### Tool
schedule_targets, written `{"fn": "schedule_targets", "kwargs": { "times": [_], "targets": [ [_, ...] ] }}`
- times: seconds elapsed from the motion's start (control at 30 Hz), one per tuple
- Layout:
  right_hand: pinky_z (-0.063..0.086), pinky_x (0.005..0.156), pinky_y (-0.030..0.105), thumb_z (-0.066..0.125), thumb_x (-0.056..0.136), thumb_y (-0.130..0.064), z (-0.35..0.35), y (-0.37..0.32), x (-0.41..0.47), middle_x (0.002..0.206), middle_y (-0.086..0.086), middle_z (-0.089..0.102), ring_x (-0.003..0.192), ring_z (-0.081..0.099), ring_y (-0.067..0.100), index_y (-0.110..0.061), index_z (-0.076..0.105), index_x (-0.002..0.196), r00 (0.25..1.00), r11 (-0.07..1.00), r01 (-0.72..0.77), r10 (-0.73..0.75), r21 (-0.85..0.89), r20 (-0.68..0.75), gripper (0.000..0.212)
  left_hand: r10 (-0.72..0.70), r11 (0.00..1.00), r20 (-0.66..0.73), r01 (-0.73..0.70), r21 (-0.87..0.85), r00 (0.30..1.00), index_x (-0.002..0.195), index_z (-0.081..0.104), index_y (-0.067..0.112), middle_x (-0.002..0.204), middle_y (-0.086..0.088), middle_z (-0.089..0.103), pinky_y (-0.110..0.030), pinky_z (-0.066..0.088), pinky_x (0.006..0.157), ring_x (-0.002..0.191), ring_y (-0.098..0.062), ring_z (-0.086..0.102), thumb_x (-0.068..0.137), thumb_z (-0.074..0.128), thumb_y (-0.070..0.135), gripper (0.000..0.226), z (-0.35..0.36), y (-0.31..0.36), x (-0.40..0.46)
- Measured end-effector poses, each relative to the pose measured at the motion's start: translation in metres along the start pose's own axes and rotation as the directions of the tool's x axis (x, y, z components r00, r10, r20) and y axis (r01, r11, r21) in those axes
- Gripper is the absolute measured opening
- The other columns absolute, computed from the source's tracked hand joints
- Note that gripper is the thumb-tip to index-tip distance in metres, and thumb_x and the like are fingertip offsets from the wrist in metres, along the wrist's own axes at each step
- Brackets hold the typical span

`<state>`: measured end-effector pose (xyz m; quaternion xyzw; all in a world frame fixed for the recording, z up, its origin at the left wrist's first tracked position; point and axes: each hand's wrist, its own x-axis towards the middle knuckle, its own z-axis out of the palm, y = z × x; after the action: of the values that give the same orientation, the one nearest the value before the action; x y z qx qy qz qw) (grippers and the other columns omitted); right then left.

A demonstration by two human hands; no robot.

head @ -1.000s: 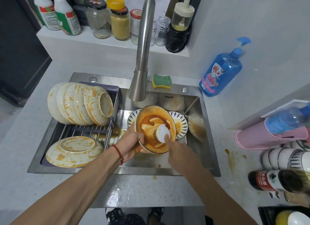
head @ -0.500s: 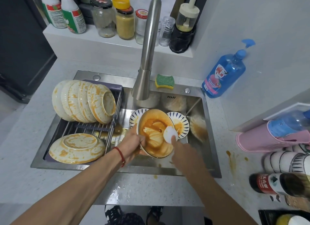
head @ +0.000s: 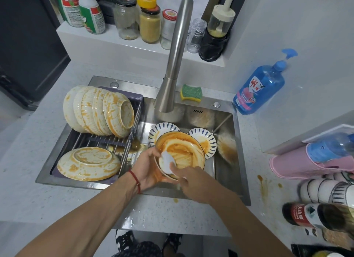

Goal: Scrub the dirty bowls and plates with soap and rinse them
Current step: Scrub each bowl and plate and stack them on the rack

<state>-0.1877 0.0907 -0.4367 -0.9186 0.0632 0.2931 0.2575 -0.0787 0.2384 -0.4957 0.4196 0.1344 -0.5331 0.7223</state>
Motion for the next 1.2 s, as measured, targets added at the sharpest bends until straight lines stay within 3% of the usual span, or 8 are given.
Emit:
{"fn": "schedule_targets", "kwargs": {
  "times": [0.1, 0.2, 0.37, 0.5, 0.6, 0.73, 0.87, 1.2],
  "targets": [
    [0.052, 0.098, 0.041, 0.033, 0.11, -0.026, -0.004, 0.021, -0.021, 0.139, 0.011, 0.053, 0.113, 0.057, 0.024, -0.033, 0.018, 0.161, 0.995, 0.991, -0.042, 0.053, -0.13, 0.085, 0.054, 0.023, 0.993, -0.093, -0.012, 0.12, 0.995, 0.133, 0.056, -0.005, 0.128, -0.029, 0.067, -0.079, 0.043, 0.099, 0.122, -0.054, 0.06, 0.074, 0.044, 0.007, 0.061, 0.002, 0.001, 0.0],
    [0.049, 0.082, 0.03, 0.041, 0.107, -0.023, -0.012, 0.046, -0.016, 0.133, 0.005, 0.057, 0.102, 0.057, 0.017, -0.031, 0.015, 0.162, 0.975, 0.938, -0.223, 0.215, -0.266, -0.059, 0.062, 0.063, 0.983, -0.113, -0.042, 0.178, 0.992, 0.132, 0.056, -0.001, 0.12, -0.025, 0.071, -0.077, 0.047, 0.096, 0.111, -0.053, 0.067, 0.066, 0.046, -0.004, 0.066, 0.009, -0.001, 0.002],
    [0.045, 0.078, 0.027, 0.039, 0.109, -0.025, 0.002, 0.017, -0.008, 0.107, 0.002, 0.058, 0.088, 0.054, 0.014, -0.03, 0.021, 0.162, 0.973, 0.992, -0.124, 0.113, -0.039, -0.202, 0.056, 0.057, 0.975, -0.062, -0.042, 0.218, 0.996, 0.129, 0.057, 0.004, 0.102, -0.016, 0.074, -0.054, 0.064, 0.062, 0.088, -0.037, 0.075, 0.072, 0.038, -0.016, 0.063, 0.019, 0.002, 0.001],
    [0.048, 0.086, 0.038, 0.039, 0.107, -0.022, -0.013, 0.021, 0.009, 0.125, 0.01, 0.059, 0.11, 0.059, 0.029, -0.027, 0.021, 0.162, 0.919, 0.959, -0.282, 0.267, -0.008, -0.289, 0.058, 0.052, 0.957, -0.028, -0.042, 0.287, 0.998, 0.136, 0.053, 0.016, 0.107, -0.017, 0.063, -0.046, 0.062, 0.055, 0.079, -0.03, 0.073, 0.056, 0.048, -0.009, 0.084, 0.025, 0.002, -0.004],
    [0.05, 0.084, 0.038, 0.04, 0.107, -0.024, 0.003, 0.0, 0.002, 0.121, 0.01, 0.06, 0.106, 0.061, 0.028, -0.03, 0.019, 0.162, 0.967, 0.991, -0.128, 0.115, -0.042, -0.225, 0.058, 0.07, 0.955, -0.032, -0.057, 0.292, 0.997, 0.134, 0.056, 0.015, 0.105, -0.017, 0.067, -0.054, 0.063, 0.062, 0.079, -0.033, 0.072, 0.048, 0.047, -0.007, 0.089, 0.02, 0.004, -0.003],
    [0.048, 0.084, 0.04, 0.038, 0.105, -0.018, -0.015, 0.021, 0.011, 0.126, 0.011, 0.06, 0.112, 0.06, 0.032, -0.026, 0.023, 0.16, 0.907, 0.956, -0.294, 0.274, -0.015, -0.32, 0.057, 0.074, 0.952, -0.003, -0.07, 0.298, 0.997, 0.134, 0.057, 0.016, 0.107, -0.019, 0.065, -0.055, 0.062, 0.063, 0.094, -0.044, 0.067, 0.05, 0.047, -0.007, 0.088, 0.02, 0.005, -0.003],
    [0.052, 0.085, 0.043, 0.04, 0.106, -0.022, 0.01, -0.008, -0.003, 0.118, 0.011, 0.06, 0.105, 0.061, 0.03, -0.035, 0.021, 0.16, 0.963, 0.993, -0.116, 0.113, 0.003, -0.243, 0.058, 0.077, 0.959, -0.019, -0.069, 0.276, 0.997, 0.131, 0.058, 0.012, 0.104, -0.018, 0.069, -0.049, 0.062, 0.057, 0.085, -0.037, 0.072, 0.047, 0.046, -0.006, 0.087, 0.021, 0.009, -0.005],
    [0.057, 0.084, 0.041, 0.042, 0.108, -0.021, 0.02, 0.018, -0.008, 0.102, 0.008, 0.063, 0.09, 0.063, 0.022, -0.027, 0.02, 0.162, 0.959, 0.989, -0.149, 0.144, 0.001, -0.244, 0.059, 0.097, 0.963, -0.042, -0.083, 0.256, 0.994, 0.135, 0.056, 0.015, 0.111, -0.021, 0.066, -0.051, 0.062, 0.054, 0.085, -0.038, 0.071, 0.069, 0.036, -0.022, 0.079, 0.014, 0.013, -0.006]
  ]
}}
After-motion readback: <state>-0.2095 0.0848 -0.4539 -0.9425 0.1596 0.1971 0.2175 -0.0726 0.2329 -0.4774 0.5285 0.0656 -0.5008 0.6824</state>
